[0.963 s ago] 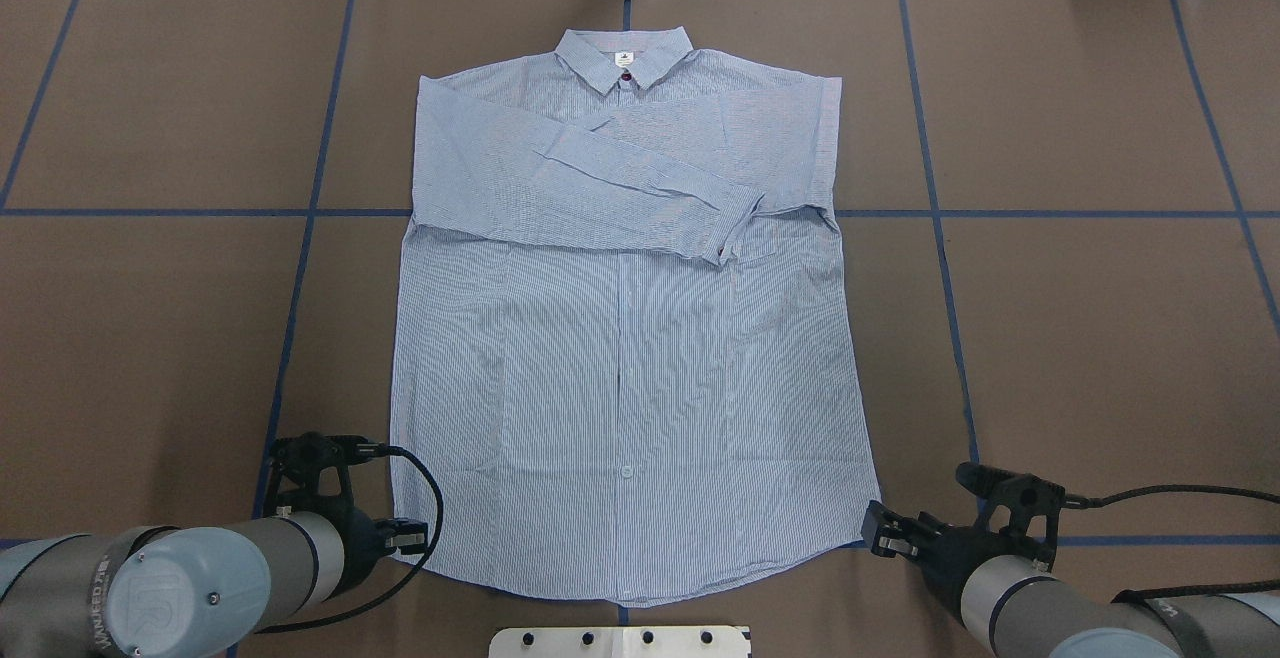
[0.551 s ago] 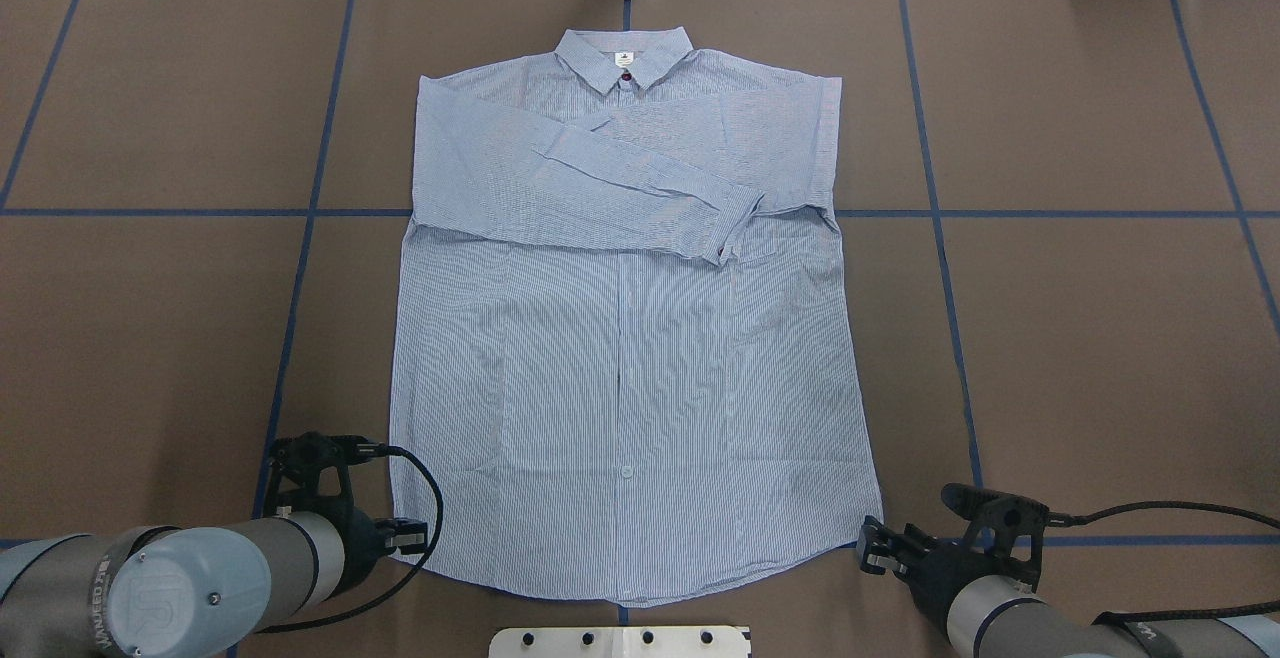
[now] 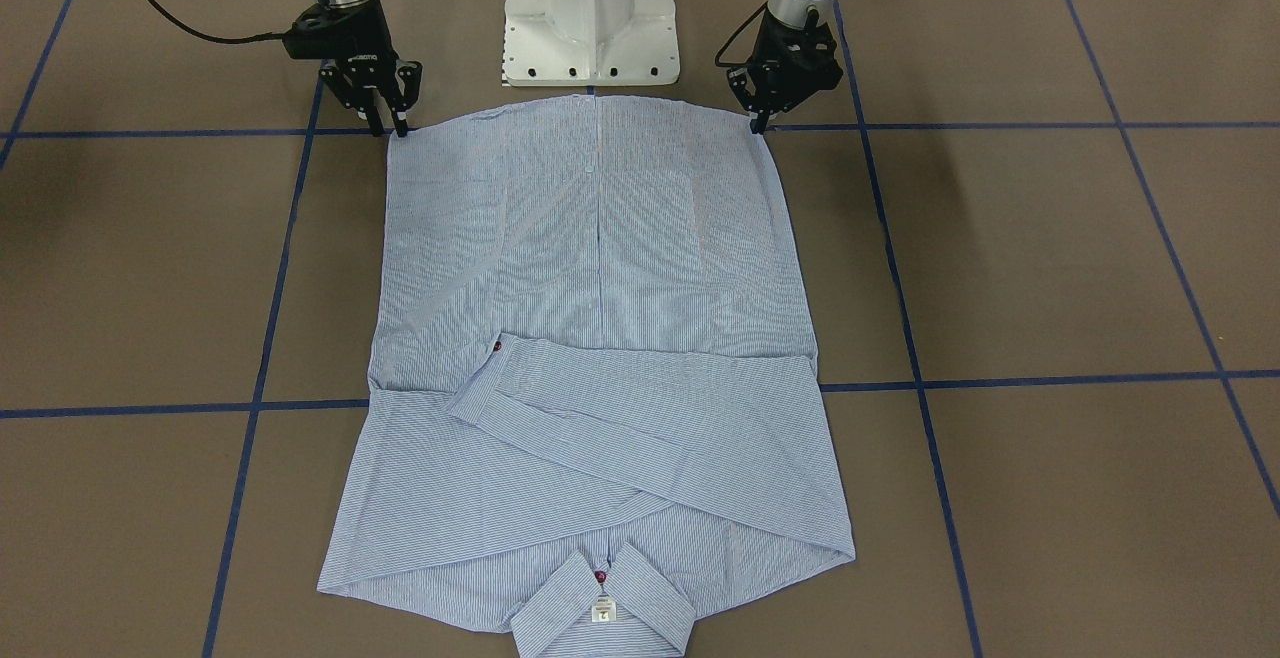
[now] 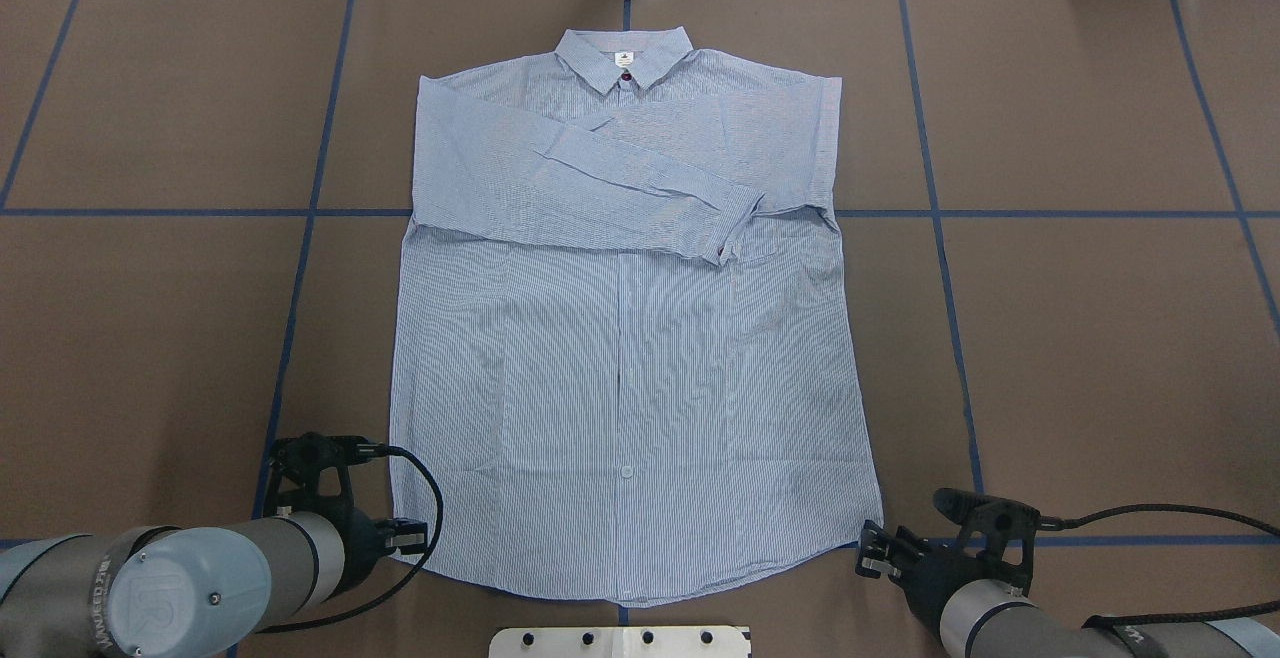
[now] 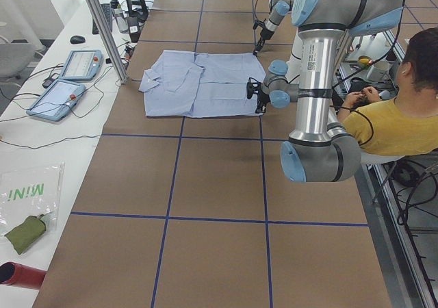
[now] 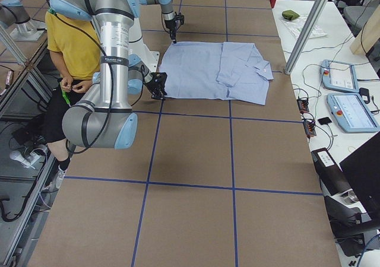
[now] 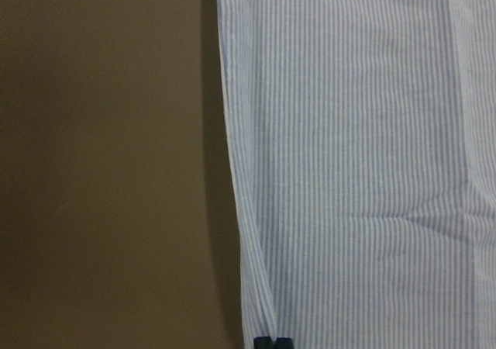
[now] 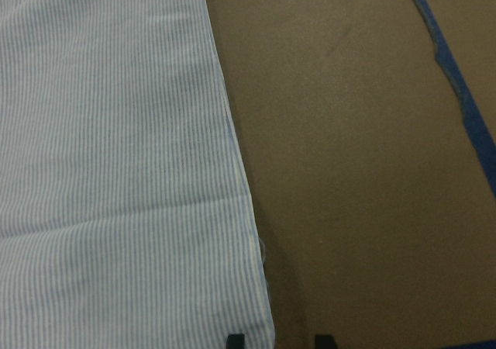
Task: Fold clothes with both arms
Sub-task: 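Grasp the hem corners with the left gripper while the right gripper grasps its corner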
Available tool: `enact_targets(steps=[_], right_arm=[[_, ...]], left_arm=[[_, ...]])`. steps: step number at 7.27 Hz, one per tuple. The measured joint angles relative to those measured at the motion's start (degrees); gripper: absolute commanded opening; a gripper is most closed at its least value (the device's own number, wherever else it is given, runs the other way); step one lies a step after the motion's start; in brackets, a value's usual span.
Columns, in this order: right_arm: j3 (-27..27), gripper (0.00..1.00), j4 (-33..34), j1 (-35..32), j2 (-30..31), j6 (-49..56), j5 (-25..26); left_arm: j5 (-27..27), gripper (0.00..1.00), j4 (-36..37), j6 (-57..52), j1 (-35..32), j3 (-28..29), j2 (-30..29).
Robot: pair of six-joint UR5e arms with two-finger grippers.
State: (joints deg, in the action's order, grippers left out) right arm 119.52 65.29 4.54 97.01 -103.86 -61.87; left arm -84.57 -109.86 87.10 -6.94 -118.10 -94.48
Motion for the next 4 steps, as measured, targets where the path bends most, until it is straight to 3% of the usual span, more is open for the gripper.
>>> enact_targets(steps=[4], right_arm=[[-0.2,0.33,4.0,-0.7,-3.4,0.4,-0.1]], left_arm=[[-0.1,0.0,0.0,-0.1,0.0,0.1,0.0]])
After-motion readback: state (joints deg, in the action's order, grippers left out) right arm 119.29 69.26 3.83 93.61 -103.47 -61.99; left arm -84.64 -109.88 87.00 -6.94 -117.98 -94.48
